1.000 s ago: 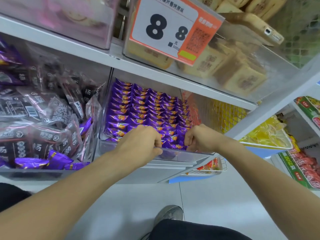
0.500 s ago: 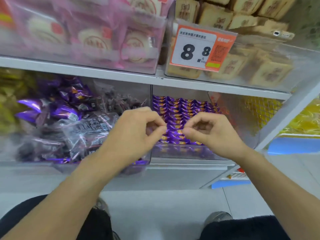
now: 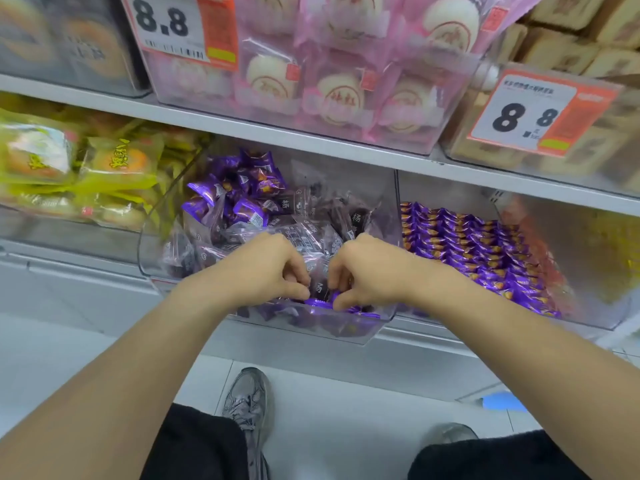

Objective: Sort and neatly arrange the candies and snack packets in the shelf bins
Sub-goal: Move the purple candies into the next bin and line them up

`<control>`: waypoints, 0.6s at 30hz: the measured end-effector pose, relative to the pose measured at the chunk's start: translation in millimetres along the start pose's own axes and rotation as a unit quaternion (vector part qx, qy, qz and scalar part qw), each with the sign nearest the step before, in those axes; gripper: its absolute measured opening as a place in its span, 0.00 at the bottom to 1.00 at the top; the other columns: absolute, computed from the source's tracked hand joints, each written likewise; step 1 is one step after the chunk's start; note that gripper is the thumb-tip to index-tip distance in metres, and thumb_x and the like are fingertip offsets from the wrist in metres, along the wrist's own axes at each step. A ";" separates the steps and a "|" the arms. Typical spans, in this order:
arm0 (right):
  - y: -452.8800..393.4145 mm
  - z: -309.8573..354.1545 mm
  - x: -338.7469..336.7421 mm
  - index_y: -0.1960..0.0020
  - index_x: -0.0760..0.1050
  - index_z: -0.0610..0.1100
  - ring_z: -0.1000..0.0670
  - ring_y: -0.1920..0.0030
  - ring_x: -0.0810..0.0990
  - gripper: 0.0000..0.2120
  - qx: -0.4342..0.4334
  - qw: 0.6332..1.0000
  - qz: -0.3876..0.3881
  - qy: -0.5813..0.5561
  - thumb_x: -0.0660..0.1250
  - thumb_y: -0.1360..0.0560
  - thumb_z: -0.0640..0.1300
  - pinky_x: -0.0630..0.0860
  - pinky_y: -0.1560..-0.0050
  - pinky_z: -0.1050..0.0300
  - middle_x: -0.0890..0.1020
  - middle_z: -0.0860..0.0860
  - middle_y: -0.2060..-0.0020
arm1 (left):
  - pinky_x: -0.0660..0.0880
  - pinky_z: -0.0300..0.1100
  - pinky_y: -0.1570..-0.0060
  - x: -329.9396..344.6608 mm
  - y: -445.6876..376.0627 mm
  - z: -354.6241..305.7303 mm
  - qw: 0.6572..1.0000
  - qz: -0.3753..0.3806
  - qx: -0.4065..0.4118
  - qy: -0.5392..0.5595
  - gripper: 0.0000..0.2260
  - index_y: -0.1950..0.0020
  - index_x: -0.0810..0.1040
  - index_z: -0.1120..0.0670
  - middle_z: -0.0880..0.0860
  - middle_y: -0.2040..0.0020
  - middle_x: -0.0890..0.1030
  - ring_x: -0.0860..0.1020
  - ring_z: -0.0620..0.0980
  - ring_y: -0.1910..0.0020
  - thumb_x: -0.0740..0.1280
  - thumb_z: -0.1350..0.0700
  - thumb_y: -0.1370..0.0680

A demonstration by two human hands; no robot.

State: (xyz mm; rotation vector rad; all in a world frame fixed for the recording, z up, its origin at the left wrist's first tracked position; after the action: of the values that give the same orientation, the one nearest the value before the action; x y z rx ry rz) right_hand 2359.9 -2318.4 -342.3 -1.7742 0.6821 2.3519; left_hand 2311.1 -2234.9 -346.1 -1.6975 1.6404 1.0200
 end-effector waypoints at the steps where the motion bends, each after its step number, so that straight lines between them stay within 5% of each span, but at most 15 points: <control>1: -4.5 -1.4 4.5 0.53 0.83 0.47 0.54 0.62 0.81 0.12 0.009 1.000 0.005 0.014 0.80 0.34 0.48 0.79 0.56 0.57 0.84 0.55 0.65 | 0.68 0.25 0.67 0.6 -2.7 -2.7 1.000 0.005 0.006 -0.009 0.06 0.56 0.87 0.50 0.45 0.69 0.81 0.76 0.33 0.71 0.78 0.52 0.31; 6: -4.0 -6.7 2.0 0.57 0.82 0.49 0.59 0.65 0.80 0.10 0.025 1.000 0.009 -0.015 0.80 0.36 0.43 0.80 0.58 0.55 0.84 0.56 0.68 | 0.69 0.28 0.67 1.7 -15.6 -14.4 0.998 0.010 0.017 -0.057 0.05 0.57 0.87 0.49 0.48 0.67 0.84 0.77 0.40 0.69 0.78 0.51 0.31; 10: 23.5 -15.5 -36.7 0.56 0.81 0.51 0.61 0.64 0.79 0.07 0.026 0.994 -0.072 -0.083 0.77 0.31 0.43 0.76 0.59 0.67 0.83 0.57 0.65 | 0.76 0.39 0.61 13.2 -24.4 -11.2 0.995 0.047 0.000 -0.087 0.06 0.57 0.87 0.47 0.44 0.69 0.82 0.80 0.41 0.66 0.78 0.48 0.32; 12: 42.1 -20.8 -47.2 0.56 0.80 0.52 0.58 0.63 0.81 0.08 0.029 0.982 -0.104 -0.157 0.76 0.29 0.41 0.77 0.58 0.64 0.83 0.55 0.63 | 0.72 0.39 0.65 21.4 -28.8 -13.1 0.990 0.075 0.006 -0.121 0.07 0.58 0.86 0.47 0.42 0.72 0.78 0.77 0.42 0.67 0.78 0.47 0.32; 15: 61.3 -30.0 -46.7 0.51 0.81 0.49 0.48 0.61 0.83 0.10 0.037 0.930 -0.148 -0.334 0.74 0.27 0.36 0.82 0.56 0.54 0.83 0.49 0.58 | 0.68 0.38 0.67 28.1 -33.7 -15.5 0.984 0.094 0.009 -0.153 0.07 0.60 0.85 0.49 0.43 0.76 0.73 0.71 0.38 0.72 0.77 0.47 0.31; 18: 71.0 -50.3 -39.8 0.46 0.81 0.44 0.46 0.63 0.82 0.13 0.052 0.849 -0.223 -0.477 0.70 0.26 0.31 0.81 0.61 0.58 0.83 0.45 0.56 | 0.72 0.38 0.63 24.6 -30.5 -10.7 0.988 0.090 0.008 -0.124 0.07 0.62 0.84 0.51 0.44 0.71 0.79 0.74 0.40 0.70 0.75 0.49 0.28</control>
State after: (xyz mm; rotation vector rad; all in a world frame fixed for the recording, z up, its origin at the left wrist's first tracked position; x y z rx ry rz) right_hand 2391.3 -2395.9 -295.9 -0.4485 0.1882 2.3544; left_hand 2341.8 -2254.7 -363.9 -1.3678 1.6510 1.2462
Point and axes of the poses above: each hand's wrist, its own y-axis away from the middle knuckle, its own x-axis out of the palm, z = x × y, the point moved 10 cm from there along -y, towards the middle knuckle
